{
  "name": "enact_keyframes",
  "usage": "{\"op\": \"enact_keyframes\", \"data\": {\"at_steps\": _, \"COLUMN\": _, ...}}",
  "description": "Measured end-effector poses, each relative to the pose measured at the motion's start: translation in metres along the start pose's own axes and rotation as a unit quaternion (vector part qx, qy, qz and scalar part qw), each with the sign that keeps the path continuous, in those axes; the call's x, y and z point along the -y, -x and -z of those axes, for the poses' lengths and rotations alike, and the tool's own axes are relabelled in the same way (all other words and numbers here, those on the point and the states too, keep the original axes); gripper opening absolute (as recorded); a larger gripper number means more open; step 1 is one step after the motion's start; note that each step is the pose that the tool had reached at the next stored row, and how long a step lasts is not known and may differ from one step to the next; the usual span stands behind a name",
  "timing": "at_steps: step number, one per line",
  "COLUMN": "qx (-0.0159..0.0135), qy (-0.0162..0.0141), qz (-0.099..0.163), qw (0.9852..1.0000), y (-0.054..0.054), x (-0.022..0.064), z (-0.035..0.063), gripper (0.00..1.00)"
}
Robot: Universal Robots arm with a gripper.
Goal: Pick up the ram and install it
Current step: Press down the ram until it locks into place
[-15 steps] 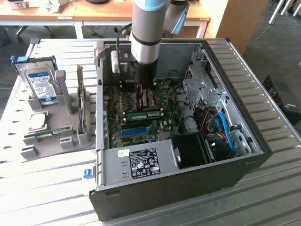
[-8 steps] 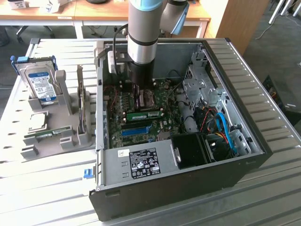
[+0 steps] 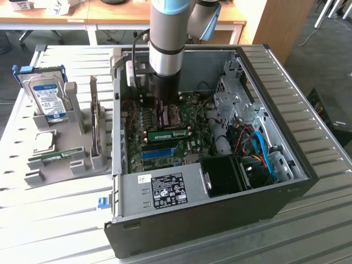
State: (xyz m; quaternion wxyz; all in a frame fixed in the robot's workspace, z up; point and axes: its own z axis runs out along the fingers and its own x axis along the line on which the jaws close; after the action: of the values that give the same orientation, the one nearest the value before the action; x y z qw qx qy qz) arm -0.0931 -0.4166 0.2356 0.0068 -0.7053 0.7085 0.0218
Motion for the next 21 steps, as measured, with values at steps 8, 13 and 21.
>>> {"op": "enact_keyframes", "data": {"at_steps": 8, "qx": -0.0001, "qy": 0.0001, "qz": 0.000, "qw": 1.0000, "y": -0.0002, "x": 0.0001, "z": -0.0041, "gripper": 0.11}}
{"op": "enact_keyframes", "data": {"at_steps": 13, "qx": 0.0000, "qy": 0.0000, "qz": 0.000, "qw": 1.0000, "y": -0.0002, "x": 0.0001, "z": -0.0058, "gripper": 0.11}}
{"op": "enact_keyframes", "data": {"at_steps": 21, "qx": 0.0002, "qy": -0.0001, "qz": 0.000, "qw": 1.0000, "y": -0.0002, "x": 0.0002, "z": -0.0073, "gripper": 0.11}}
